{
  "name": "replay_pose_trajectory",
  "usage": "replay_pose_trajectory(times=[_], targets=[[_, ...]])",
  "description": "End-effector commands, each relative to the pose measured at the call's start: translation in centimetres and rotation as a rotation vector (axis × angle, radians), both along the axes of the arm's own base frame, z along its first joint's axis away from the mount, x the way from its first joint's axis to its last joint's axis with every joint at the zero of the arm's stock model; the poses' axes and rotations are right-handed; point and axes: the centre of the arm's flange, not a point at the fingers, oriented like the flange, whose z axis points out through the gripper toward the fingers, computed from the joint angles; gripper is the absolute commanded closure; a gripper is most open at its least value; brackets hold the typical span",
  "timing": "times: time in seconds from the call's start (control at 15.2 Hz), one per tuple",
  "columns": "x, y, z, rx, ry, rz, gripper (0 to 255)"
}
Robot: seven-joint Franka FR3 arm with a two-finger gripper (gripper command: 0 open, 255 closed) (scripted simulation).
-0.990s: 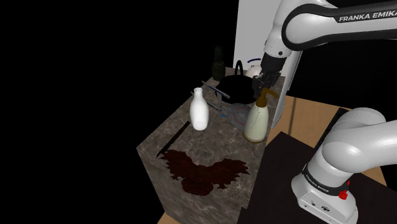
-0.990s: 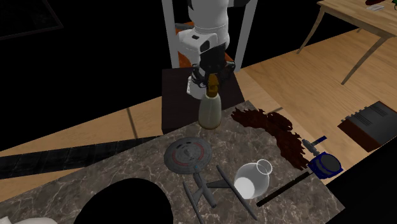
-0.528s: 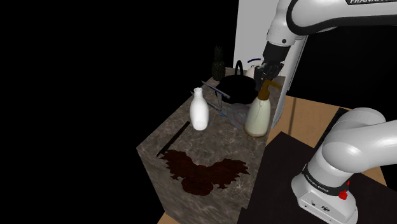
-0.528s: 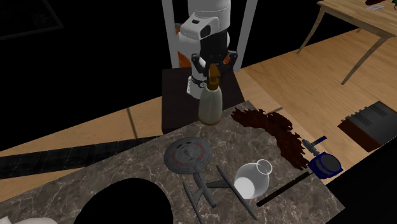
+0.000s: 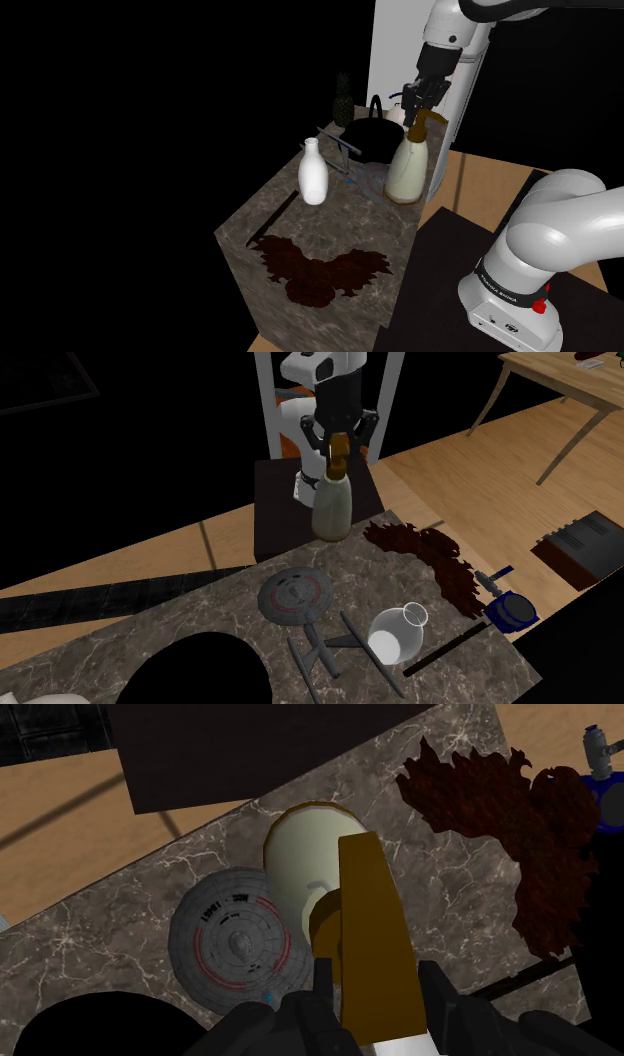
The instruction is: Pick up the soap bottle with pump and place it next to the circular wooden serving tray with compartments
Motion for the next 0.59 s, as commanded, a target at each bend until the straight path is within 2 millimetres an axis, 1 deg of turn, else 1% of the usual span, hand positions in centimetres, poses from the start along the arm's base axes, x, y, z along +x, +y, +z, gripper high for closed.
replay_pose_trajectory(times=[0.0, 0.53], targets=[[-0.1, 0.0, 1.1, 0.000, 0.000, 0.000, 255], [-0.1, 0.0, 5.3, 0.000, 0.000, 0.000, 255]])
